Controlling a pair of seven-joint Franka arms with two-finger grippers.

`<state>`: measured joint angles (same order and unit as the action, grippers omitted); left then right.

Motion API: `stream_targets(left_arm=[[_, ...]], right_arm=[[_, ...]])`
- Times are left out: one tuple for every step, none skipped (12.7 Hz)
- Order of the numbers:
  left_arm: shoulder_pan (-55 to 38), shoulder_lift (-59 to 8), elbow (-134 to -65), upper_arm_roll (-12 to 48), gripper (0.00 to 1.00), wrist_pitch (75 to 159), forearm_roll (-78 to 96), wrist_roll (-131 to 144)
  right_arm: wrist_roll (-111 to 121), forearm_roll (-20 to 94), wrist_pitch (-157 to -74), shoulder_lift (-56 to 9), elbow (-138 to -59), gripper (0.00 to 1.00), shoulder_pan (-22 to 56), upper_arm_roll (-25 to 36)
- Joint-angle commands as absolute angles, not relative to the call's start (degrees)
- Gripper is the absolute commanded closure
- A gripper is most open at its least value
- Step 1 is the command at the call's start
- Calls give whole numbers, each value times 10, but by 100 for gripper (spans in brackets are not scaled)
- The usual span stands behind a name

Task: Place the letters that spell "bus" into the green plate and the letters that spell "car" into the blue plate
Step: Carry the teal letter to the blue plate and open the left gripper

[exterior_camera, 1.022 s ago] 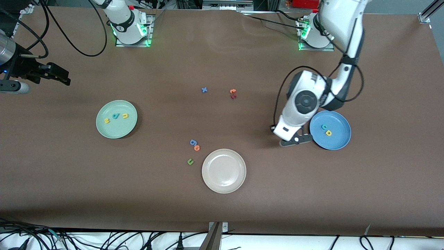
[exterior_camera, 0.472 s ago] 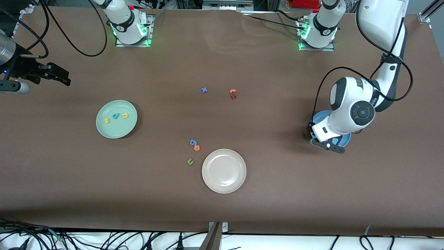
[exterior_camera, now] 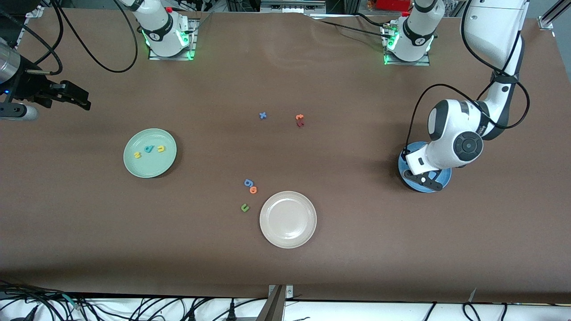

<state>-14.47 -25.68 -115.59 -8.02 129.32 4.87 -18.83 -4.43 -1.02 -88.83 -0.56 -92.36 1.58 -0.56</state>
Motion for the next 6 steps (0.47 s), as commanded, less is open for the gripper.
stream_targets(left_arm=[[-134, -259, -1182, -79, 100, 1327, 33, -198], [-134, -260, -1182, -79, 89, 1327, 33, -198], [-134, -261, -1180, -79, 36, 1328, 34, -197], [-134, -260, -1175, -79, 0, 1328, 34, -197], [-134, -253, -1172, -80, 0, 1327, 34, -197], [-134, -238, -1159, -81, 0, 1322, 34, -197]], right_arm=[[-49, -18, -887, -2, -921, 0, 13, -11], [-49, -18, -887, -2, -921, 0, 13, -12], [-49, -18, -887, -2, -921, 0, 13, -16], [-49, -18, -887, -2, -921, 0, 13, -16], [-49, -18, -887, -2, -921, 0, 13, -17], [-49, -18, -887, -2, -920, 0, 13, -17]])
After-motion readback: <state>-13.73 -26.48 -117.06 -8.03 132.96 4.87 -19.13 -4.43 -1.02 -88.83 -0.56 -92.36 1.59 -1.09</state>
